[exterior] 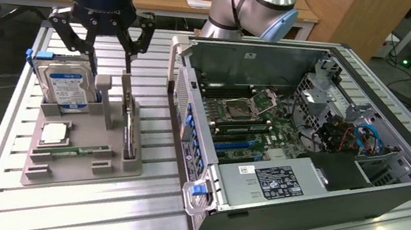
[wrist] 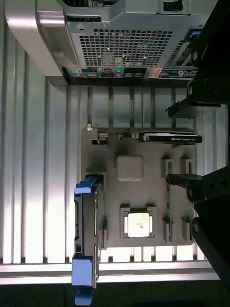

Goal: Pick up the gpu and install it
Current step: 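Pick up the gpu and move the gpu toward the slot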

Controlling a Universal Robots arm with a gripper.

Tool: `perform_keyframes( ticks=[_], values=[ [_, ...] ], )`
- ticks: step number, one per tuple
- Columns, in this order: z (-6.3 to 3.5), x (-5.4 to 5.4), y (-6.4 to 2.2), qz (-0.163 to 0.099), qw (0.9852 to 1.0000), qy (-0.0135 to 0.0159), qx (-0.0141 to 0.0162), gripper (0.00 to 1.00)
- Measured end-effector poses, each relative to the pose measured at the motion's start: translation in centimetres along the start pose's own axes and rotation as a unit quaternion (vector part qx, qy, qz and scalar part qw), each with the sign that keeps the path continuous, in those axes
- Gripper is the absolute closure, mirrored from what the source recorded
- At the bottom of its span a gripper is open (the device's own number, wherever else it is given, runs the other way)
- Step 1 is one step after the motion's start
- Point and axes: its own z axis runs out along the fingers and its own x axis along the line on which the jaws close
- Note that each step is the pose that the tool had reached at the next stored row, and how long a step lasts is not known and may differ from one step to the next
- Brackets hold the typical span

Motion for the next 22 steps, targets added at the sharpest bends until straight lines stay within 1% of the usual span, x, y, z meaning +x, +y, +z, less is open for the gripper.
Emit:
perform_keyframes(
  ticks=[3,12,22],
  values=[
    [0.33,-0.1,-0.19,-0.004,1.0,0.0002,-0.0001,0.41],
    [1.32,-0.6,-0.27,-0.004,1.0,0.0002,-0.0001,0.41],
    [1.91,-0.8,-0.3,-0.004,1.0,0.0002,-0.0001,0.41]
  ],
)
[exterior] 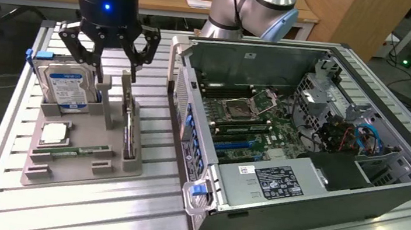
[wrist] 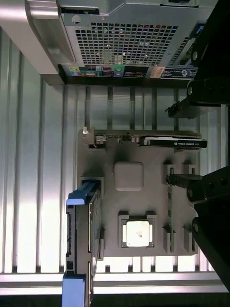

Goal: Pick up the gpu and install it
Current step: 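Pick up the gpu and move the gpu toward the slot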

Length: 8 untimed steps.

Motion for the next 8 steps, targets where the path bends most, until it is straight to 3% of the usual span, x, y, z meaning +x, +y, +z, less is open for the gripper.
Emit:
perform_keyframes(
  ticks=[7,8],
  values=[
    [0.4,-0.09,-0.04,0.0,1.0,0.0,0.0,0.4],
    [0.46,-0.1,-0.07,0.0,1.0,0.0,0.0,0.34]
  ],
)
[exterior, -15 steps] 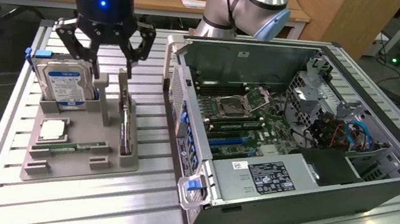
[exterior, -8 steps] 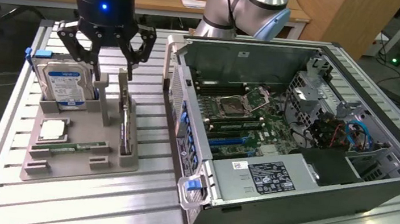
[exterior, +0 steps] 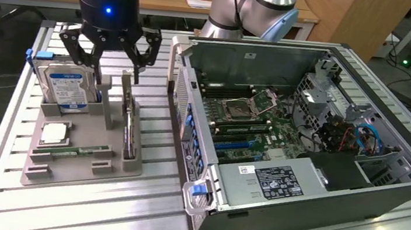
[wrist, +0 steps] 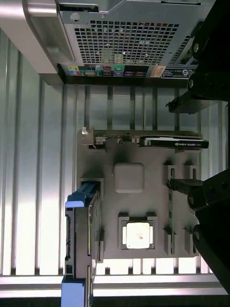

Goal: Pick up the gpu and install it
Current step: 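Pick up the gpu and move the gpu toward the slot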

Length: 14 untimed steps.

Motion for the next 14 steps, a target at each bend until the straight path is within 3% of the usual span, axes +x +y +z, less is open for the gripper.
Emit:
perform_keyframes(
  ticks=[8,14],
  values=[
    [0.8,-0.1,-1.58,0.0,1.0,0.0,0.0,0.34],
    [1.56,-0.6,-1.8,0.0,1.0,0.0,0.0,0.34]
  ],
)
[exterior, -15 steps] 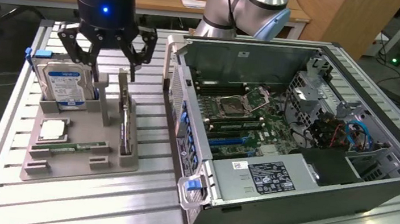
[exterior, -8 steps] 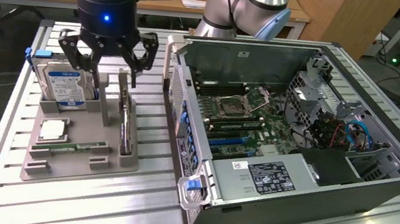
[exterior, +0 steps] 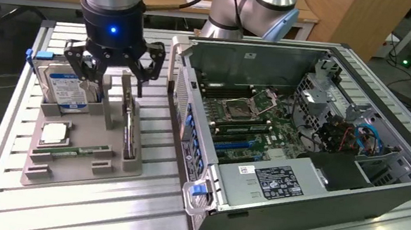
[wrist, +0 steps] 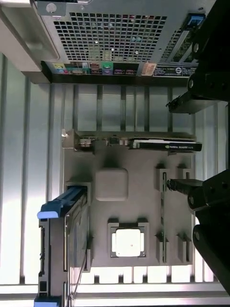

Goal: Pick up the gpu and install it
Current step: 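Pick up the gpu and move the gpu toward the slot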

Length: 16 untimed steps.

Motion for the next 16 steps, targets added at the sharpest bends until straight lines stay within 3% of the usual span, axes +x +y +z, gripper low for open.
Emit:
perform_keyframes(
  ticks=[6,11,16],
  values=[
    [0.59,-0.5,-0.12,0.0,1.0,0.0,0.0,0.34],
    [1.08,-0.6,-1.14,0.0,1.0,-0.0001,0.0,0.34],
    [1.59,-0.6,-1.37,0.0,1.0,0.0,0.0,0.34]
  ],
)
